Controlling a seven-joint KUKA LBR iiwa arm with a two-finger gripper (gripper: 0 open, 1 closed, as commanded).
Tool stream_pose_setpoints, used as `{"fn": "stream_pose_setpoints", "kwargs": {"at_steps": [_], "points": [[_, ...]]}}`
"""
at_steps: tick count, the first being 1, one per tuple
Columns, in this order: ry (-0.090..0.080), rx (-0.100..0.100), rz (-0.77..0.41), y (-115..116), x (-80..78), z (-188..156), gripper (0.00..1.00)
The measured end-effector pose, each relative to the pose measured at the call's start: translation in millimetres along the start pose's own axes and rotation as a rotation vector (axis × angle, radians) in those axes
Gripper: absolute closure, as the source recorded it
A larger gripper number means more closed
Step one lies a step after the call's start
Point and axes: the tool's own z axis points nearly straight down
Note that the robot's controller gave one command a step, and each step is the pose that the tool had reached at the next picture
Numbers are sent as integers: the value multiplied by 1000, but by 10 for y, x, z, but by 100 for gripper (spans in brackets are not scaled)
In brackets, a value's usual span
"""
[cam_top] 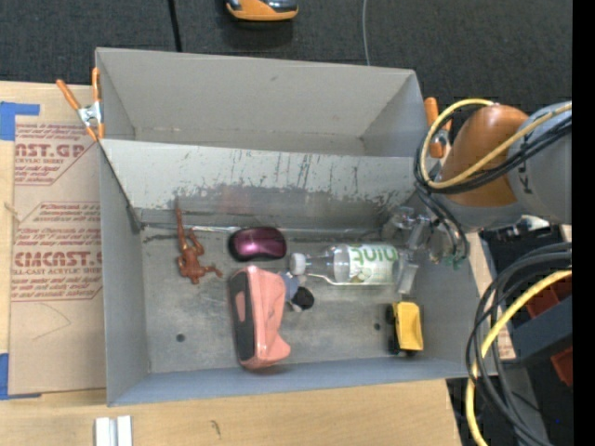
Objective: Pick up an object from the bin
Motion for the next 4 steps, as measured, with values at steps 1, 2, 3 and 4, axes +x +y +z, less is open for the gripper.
{"fn": "stream_pose_setpoints", "kwargs": {"at_steps": [1, 2, 3, 4], "points": [[-3, 12, -123, 157, 5, 1, 0], [8, 3, -104, 303, 212, 97, 0], [9, 2, -392, 514, 220, 101, 100], [9, 3, -393, 513, 220, 101, 100]]}}
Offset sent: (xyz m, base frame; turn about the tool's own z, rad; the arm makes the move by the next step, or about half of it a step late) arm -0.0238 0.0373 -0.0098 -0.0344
